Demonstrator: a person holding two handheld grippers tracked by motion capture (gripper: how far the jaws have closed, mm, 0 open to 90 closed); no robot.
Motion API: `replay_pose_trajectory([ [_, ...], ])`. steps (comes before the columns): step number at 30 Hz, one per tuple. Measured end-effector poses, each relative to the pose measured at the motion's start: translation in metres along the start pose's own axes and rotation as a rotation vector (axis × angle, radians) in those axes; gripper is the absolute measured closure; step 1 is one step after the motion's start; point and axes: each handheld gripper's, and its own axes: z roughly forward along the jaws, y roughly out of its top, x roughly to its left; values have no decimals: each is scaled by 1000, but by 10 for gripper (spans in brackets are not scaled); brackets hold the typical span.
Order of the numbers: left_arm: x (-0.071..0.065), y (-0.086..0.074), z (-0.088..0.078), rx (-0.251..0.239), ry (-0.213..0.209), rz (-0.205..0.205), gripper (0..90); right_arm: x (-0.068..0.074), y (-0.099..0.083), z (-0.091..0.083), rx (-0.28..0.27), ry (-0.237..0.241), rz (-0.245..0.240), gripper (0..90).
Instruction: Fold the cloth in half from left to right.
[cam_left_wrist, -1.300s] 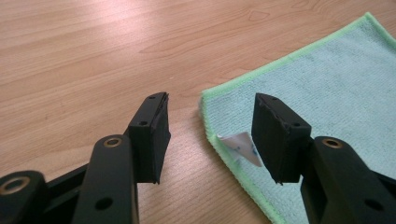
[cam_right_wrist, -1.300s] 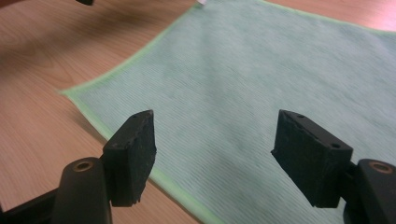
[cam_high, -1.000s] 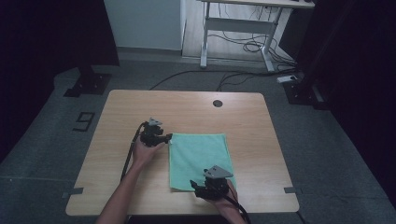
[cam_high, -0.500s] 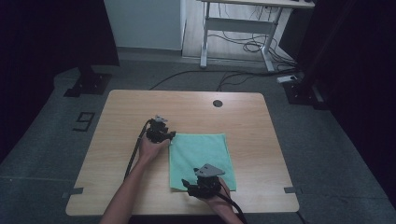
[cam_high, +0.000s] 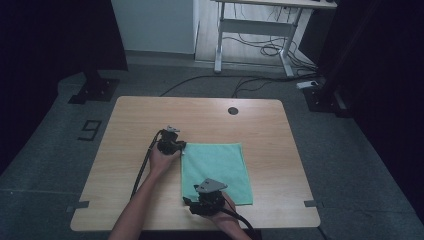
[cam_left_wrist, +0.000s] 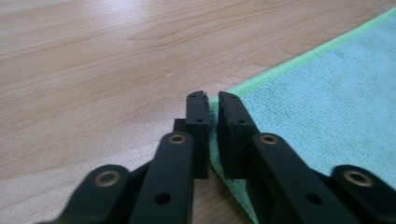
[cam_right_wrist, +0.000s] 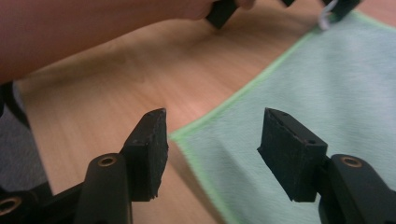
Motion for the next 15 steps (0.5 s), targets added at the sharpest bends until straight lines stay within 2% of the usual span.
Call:
replay_pose_trajectory([
  [6, 1, -3, 0, 9, -6, -5, 885, 8, -1, 12, 20, 50, -35, 570],
  [10, -1, -3, 0, 6, -3, -2, 887, 12, -4, 21, 64, 52, -74, 617],
  [15, -2, -3, 1, 8, 3, 3, 887, 18, -8, 25, 99, 3, -117, 713],
])
